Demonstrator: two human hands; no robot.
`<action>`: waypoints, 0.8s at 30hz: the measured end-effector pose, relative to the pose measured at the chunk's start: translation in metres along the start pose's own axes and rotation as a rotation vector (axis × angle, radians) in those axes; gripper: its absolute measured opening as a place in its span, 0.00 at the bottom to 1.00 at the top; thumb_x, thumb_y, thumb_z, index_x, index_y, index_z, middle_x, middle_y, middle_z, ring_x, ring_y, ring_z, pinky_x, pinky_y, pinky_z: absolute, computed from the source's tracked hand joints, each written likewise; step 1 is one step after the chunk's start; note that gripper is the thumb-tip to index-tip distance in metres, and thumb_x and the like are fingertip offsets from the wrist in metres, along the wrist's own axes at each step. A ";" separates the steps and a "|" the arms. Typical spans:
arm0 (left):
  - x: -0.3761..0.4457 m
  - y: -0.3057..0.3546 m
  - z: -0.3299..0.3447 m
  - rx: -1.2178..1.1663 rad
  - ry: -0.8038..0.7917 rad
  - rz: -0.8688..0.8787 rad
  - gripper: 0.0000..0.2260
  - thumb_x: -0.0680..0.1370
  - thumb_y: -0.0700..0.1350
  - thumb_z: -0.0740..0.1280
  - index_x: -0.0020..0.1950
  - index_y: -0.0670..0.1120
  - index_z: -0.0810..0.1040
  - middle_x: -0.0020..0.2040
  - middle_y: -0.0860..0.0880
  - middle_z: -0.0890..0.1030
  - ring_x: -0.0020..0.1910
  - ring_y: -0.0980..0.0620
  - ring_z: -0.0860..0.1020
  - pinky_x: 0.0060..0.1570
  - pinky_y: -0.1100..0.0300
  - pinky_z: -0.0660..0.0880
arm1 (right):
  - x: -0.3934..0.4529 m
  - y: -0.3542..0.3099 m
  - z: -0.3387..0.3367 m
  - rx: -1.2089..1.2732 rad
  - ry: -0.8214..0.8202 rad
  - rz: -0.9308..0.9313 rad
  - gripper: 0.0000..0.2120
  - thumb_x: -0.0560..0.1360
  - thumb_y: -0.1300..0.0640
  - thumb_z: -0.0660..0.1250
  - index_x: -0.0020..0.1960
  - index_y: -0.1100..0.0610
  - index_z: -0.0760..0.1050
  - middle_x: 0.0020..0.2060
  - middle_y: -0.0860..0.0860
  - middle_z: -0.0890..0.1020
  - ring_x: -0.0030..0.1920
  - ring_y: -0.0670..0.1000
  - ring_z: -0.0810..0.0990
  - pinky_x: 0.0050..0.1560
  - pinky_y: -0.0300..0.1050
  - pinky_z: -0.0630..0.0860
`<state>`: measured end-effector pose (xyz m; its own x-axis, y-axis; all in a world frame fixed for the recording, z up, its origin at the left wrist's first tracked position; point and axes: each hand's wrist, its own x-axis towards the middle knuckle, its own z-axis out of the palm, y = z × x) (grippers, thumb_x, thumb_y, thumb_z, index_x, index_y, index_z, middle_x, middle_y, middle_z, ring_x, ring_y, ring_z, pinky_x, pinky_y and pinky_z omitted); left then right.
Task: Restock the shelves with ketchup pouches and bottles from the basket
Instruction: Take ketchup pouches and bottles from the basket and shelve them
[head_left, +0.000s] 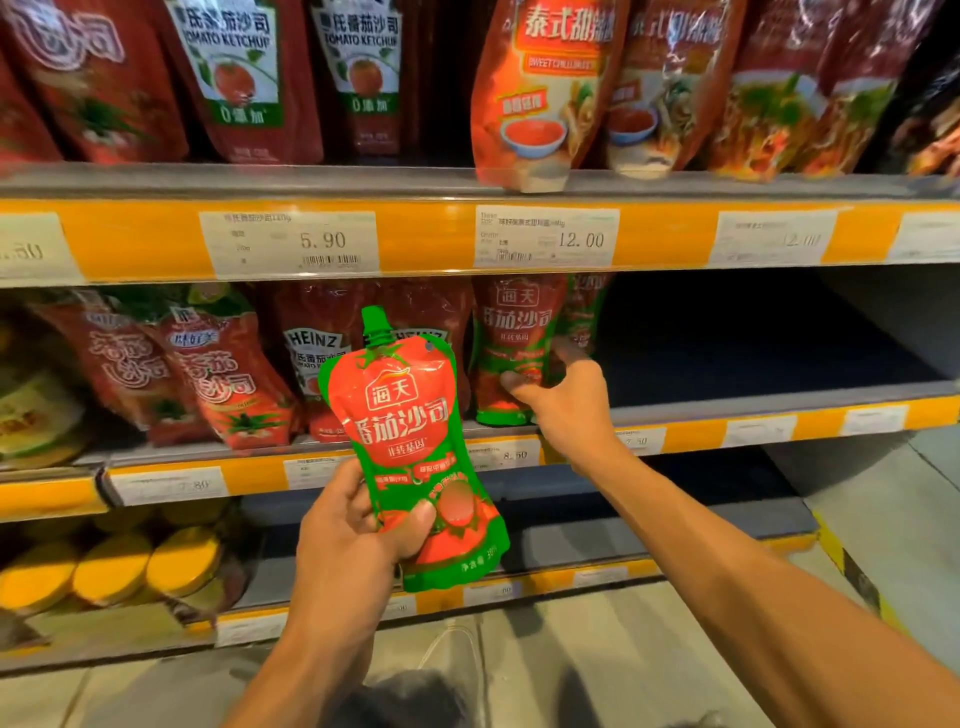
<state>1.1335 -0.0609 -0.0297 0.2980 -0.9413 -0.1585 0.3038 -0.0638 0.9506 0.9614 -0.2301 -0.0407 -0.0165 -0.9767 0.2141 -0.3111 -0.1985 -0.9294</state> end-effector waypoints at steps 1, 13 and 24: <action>0.000 0.000 0.001 0.000 0.002 0.001 0.19 0.72 0.28 0.71 0.55 0.49 0.80 0.48 0.50 0.87 0.46 0.54 0.85 0.37 0.65 0.80 | 0.000 0.000 0.003 -0.016 -0.001 -0.008 0.17 0.70 0.55 0.79 0.54 0.50 0.76 0.44 0.41 0.83 0.45 0.37 0.81 0.45 0.35 0.78; 0.000 -0.002 0.015 -0.002 -0.014 -0.030 0.19 0.72 0.31 0.72 0.57 0.50 0.80 0.49 0.51 0.87 0.48 0.54 0.85 0.35 0.65 0.80 | 0.002 -0.002 0.000 -0.030 -0.045 0.022 0.24 0.67 0.54 0.82 0.58 0.54 0.75 0.48 0.47 0.84 0.49 0.45 0.83 0.47 0.40 0.82; -0.003 -0.006 0.049 -0.008 -0.164 -0.037 0.15 0.75 0.31 0.70 0.58 0.46 0.80 0.50 0.47 0.86 0.49 0.49 0.85 0.42 0.61 0.81 | -0.100 -0.023 -0.101 0.250 -0.408 0.200 0.18 0.68 0.44 0.79 0.55 0.50 0.81 0.54 0.54 0.85 0.56 0.52 0.84 0.54 0.48 0.83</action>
<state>1.0863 -0.0742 -0.0219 0.1348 -0.9799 -0.1471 0.3194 -0.0976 0.9426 0.8745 -0.1192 -0.0106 0.3352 -0.9400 -0.0639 -0.1028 0.0309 -0.9942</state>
